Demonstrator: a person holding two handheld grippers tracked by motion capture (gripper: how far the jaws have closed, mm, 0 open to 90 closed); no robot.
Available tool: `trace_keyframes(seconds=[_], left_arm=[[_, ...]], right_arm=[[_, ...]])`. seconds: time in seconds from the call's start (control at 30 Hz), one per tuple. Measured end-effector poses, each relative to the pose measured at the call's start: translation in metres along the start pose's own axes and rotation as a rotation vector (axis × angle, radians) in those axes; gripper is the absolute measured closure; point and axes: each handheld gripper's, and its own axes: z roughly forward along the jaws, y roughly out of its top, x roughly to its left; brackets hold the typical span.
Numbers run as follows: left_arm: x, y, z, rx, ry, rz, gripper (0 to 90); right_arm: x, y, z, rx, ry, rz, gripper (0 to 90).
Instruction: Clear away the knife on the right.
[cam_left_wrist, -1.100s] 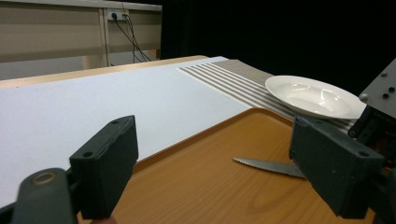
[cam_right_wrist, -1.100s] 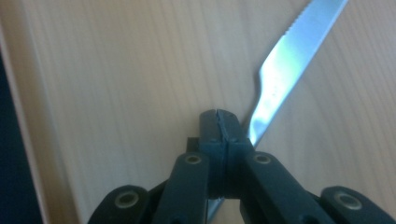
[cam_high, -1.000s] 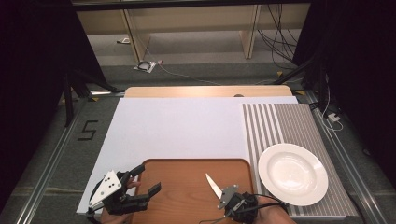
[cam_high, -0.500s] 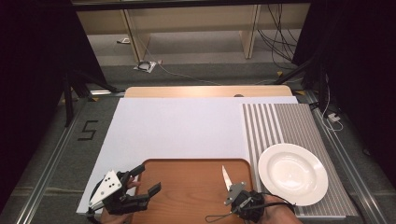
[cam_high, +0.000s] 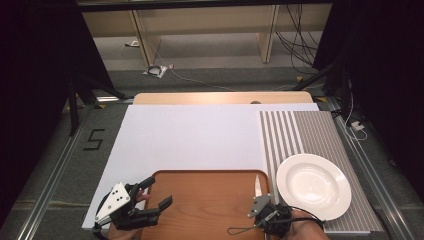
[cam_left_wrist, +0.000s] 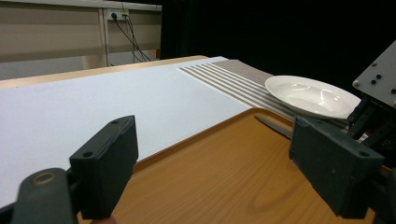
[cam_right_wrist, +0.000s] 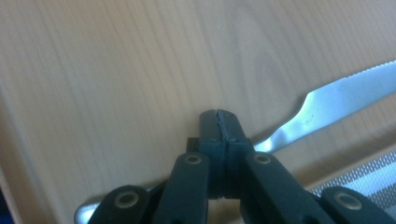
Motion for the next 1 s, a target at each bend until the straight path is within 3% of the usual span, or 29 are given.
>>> trace_keyframes(seconds=[0.4, 0.6, 0.7, 0.77, 0.83, 0.87, 0.9, 0.97, 1.0], left_arm=[[0.000, 0.000, 0.001, 0.000, 0.001, -0.001, 15.6], [0.000, 0.000, 0.001, 0.000, 0.000, -0.002, 15.6], [0.000, 0.000, 0.001, 0.001, -0.001, -0.001, 15.6], [0.000, 0.000, 0.001, 0.002, -0.001, 0.000, 15.6], [0.000, -0.001, 0.001, 0.003, -0.001, 0.000, 15.6], [0.000, -0.001, 0.001, 0.003, -0.001, 0.000, 15.6], [0.000, 0.000, 0.001, 0.003, -0.002, 0.000, 15.6], [0.000, -0.001, 0.001, 0.004, -0.003, 0.000, 15.7], [0.000, -0.001, 0.001, 0.005, -0.003, -0.001, 15.7]], right_arm=[[-0.005, -0.010, -0.004, 0.003, -0.010, 0.029, 90.0], [-0.010, -0.015, -0.010, -0.038, -0.004, 0.050, 84.7], [-0.014, -0.016, -0.014, -0.104, -0.010, 0.078, 75.7], [-0.020, -0.017, -0.020, -0.198, -0.027, 0.138, 64.4], [-0.023, -0.018, -0.023, -0.228, -0.032, 0.157, 63.0], [-0.026, -0.019, -0.028, -0.296, -0.041, 0.192, 55.2], [-0.026, -0.019, -0.028, -0.296, -0.041, 0.192, 55.2], [-0.030, -0.022, -0.035, -0.384, -0.048, 0.235, 50.2], [-0.030, -0.022, -0.035, -0.384, -0.048, 0.235, 50.2]])
